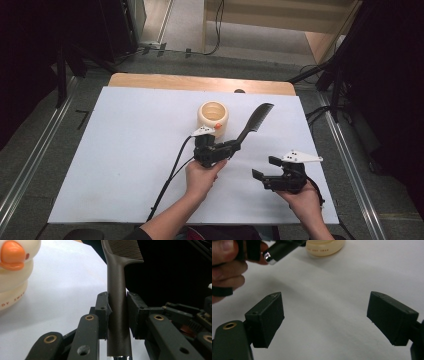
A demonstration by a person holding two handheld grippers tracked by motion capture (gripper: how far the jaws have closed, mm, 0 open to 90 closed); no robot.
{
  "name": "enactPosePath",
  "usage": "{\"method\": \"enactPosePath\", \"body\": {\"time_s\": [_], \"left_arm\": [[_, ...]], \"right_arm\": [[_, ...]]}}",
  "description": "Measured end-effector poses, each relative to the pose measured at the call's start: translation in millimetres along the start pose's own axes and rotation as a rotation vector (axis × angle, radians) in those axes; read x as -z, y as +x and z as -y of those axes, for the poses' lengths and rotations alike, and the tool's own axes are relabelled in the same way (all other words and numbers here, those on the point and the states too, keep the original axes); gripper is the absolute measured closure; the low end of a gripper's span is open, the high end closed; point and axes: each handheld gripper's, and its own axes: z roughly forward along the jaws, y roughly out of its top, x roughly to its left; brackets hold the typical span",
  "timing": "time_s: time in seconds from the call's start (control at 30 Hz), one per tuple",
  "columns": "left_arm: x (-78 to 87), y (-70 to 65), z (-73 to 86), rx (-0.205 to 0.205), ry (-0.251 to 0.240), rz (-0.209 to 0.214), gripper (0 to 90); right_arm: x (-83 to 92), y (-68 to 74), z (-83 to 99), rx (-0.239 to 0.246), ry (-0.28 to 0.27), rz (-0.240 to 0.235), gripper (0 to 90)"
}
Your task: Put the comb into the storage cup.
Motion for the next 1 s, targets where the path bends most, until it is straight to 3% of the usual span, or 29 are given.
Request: {"method": "enactPosePath", "body": {"time_s": [0.43, 1.0], "left_arm": [[-9.0, 0.5, 9.7, -0.003, -0.045, 0.000, 73.0], [-22.3, -2.1, 23.1, 0.015, -0.083, 0.013, 73.0]], "right_arm": [[5.5, 1.1, -14.6, -0.059, -0.070, 0.061, 13.1], [-2.4, -2.3, -33.2, -0.076, -0.114, 0.122, 13.5]]}}
